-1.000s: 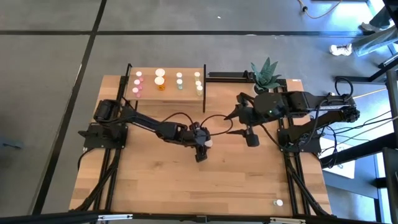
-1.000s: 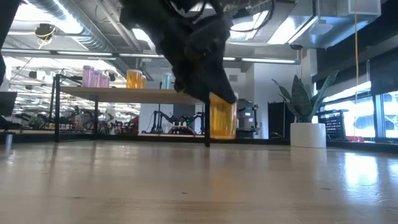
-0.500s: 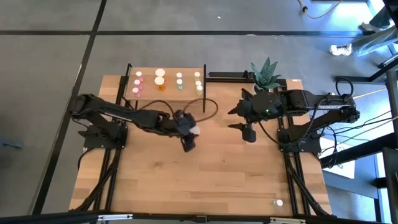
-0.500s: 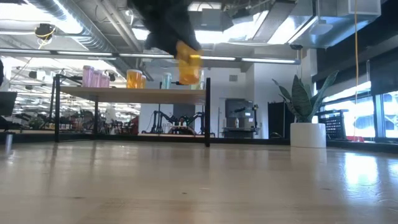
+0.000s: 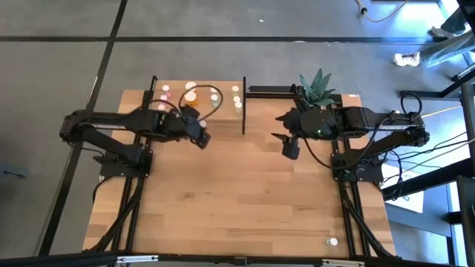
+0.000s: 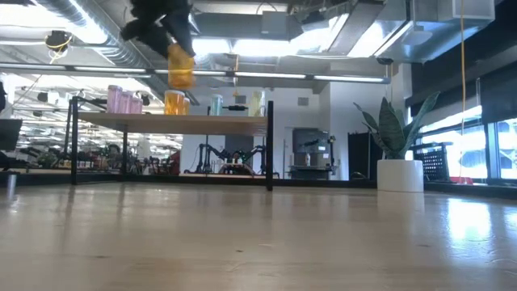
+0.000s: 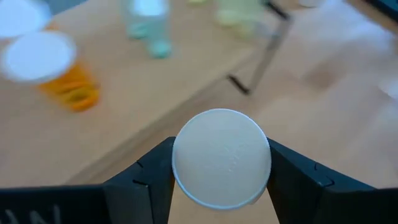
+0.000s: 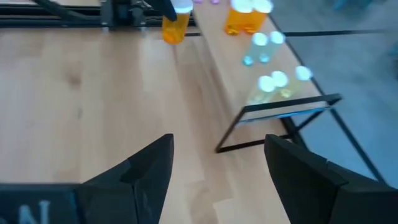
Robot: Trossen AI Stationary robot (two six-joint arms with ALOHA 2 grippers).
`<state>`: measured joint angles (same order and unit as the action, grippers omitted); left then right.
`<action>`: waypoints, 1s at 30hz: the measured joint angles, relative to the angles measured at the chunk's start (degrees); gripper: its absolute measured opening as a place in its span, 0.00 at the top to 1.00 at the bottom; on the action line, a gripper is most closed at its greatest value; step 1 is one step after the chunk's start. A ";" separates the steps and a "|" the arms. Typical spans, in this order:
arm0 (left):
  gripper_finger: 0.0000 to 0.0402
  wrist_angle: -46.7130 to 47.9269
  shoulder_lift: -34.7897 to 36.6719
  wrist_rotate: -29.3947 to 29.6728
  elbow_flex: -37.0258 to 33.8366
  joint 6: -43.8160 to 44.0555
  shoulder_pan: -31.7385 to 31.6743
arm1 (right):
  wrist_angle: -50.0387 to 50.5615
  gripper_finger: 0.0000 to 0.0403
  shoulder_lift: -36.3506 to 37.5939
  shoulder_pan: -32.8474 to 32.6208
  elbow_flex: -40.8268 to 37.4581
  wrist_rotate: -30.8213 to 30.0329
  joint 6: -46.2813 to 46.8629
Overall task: Pick and place medicine bottles onto shelf by color
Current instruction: Put the orange pill bottle on the shelf aligned with the other orange pill bottles
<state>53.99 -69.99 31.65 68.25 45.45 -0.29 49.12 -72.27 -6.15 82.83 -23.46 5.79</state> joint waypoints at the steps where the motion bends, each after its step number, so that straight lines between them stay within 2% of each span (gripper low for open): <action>1: 0.51 1.30 0.36 0.45 0.00 1.17 -0.92 | -0.01 0.37 0.00 0.00 0.00 -0.91 0.01; 4: 0.51 2.98 0.80 1.69 0.00 2.45 -3.79 | -0.02 0.37 0.00 0.00 0.00 -2.95 0.01; 14: 0.51 3.54 0.47 2.81 0.00 3.80 -11.67 | 0.00 0.37 0.00 0.00 0.00 -3.00 -0.04; 20: 0.51 5.54 0.19 2.88 0.00 5.24 -12.62 | 0.00 0.37 0.00 0.00 0.00 -2.92 -0.04; 30: 0.51 6.99 -0.13 6.34 0.00 7.31 -12.62 | 0.00 0.37 0.00 0.00 -0.02 -2.85 -0.02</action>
<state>60.98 -70.12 37.98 68.25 52.76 -12.91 49.12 -72.27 -6.15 82.81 -26.30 5.78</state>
